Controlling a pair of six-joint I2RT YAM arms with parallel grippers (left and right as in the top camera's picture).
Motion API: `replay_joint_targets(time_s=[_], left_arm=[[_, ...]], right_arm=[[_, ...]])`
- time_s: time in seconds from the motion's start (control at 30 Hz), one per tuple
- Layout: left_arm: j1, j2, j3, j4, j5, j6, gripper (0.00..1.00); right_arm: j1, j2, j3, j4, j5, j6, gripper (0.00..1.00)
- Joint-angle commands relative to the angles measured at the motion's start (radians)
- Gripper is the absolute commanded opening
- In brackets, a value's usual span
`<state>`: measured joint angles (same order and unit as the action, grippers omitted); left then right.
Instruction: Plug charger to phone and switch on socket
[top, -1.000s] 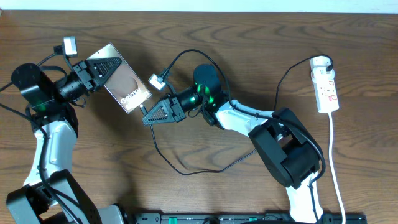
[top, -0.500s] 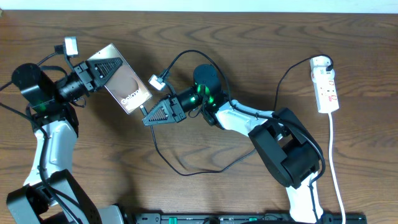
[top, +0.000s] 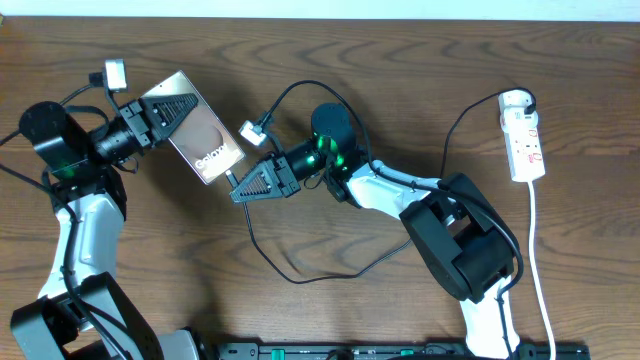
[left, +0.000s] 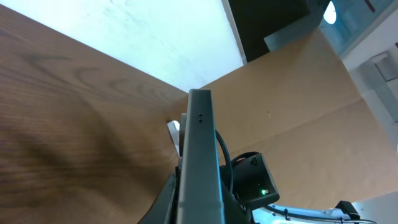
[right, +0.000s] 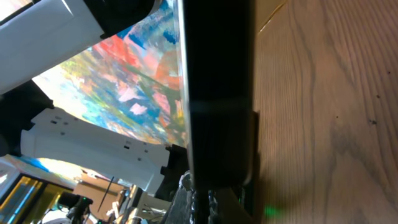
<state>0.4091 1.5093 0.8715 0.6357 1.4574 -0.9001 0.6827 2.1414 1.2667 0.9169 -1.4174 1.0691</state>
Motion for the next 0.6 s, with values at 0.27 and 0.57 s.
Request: replay_joint_targets(time_s=[0.27,0.57], left_arm=[[-0.02,-0.011,0.002,-0.044,0.114,0.005,0.07],[-0.023,-0.011,0.002,-0.044,0.114,0.032,0.08]], right_arm=[[-0.041,-0.015,0.013,0.014,0.045,0.0,0.01],[-0.039,-0.015,0.013,0.014,0.046,0.0,0.01]])
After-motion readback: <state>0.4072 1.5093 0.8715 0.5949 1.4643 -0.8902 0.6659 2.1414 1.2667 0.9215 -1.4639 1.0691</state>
